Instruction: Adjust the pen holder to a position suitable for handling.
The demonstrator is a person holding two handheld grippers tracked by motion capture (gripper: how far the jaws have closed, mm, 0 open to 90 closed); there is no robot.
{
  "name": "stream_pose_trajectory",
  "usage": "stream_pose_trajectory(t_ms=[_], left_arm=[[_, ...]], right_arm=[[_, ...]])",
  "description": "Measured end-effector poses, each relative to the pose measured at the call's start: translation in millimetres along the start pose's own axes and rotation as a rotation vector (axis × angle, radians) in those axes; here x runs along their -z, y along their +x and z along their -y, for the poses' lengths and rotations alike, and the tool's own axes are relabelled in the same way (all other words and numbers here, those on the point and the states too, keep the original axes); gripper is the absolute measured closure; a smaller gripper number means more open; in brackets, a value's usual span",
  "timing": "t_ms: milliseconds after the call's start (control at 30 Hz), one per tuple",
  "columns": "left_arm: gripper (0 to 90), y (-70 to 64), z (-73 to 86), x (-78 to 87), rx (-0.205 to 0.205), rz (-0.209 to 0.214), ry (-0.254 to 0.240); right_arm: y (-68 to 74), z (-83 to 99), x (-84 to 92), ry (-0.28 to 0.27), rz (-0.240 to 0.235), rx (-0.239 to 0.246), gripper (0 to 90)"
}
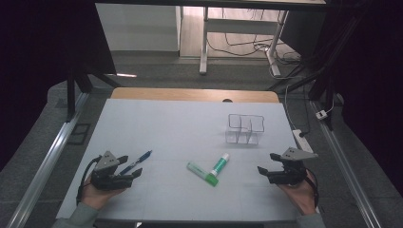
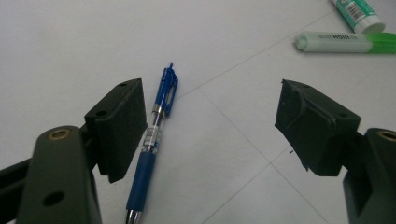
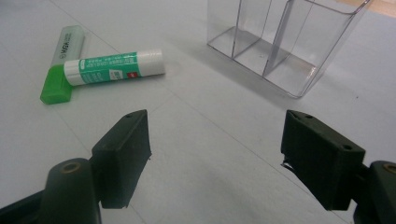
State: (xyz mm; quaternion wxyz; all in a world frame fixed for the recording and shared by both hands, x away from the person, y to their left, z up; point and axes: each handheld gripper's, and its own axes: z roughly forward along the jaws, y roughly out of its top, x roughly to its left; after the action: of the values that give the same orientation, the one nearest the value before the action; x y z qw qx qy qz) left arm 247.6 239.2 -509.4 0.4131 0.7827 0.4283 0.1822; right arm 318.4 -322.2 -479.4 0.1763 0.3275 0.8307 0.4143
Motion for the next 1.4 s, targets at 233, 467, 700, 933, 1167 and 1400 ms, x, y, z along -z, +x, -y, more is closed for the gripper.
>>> stream_pose_trajectory(t_ms=[233, 467, 700, 933, 1167, 1400], left_arm=[[24.3, -1.7, -0.1, -2.0, -0.012, -0.009, 0.008], [25.0, -1.7, -0.5, -5.1, -0.018, -0.009, 0.023], [25.0, 0.0, -0.5, -4.8, -0.016, -0.009, 0.021], [24.9, 1.5, -0.3, -7.1, -0.017, -0.015, 0.033], [24.8, 2.0, 0.7, -7.5, -0.023, -0.008, 0.039], [25.6, 1.5, 0.6, -8.1, -0.031, -0.010, 0.040]], right_arm=[[-1.4, -10.2, -2.6, 0.014, 0.010, -0.001, 24.9], [-6.8, -21.4, -10.3, 0.053, 0.032, -0.011, 25.8], [-21.6, -34.5, -14.9, 0.091, 0.056, -0.037, 28.5], [-32.8, -55.3, -20.9, 0.090, 0.065, -0.066, 31.6], [-38.3, -68.2, -22.4, 0.073, 0.082, -0.075, 48.8], [-46.7, -67.5, -24.2, 0.050, 0.080, -0.099, 68.7]])
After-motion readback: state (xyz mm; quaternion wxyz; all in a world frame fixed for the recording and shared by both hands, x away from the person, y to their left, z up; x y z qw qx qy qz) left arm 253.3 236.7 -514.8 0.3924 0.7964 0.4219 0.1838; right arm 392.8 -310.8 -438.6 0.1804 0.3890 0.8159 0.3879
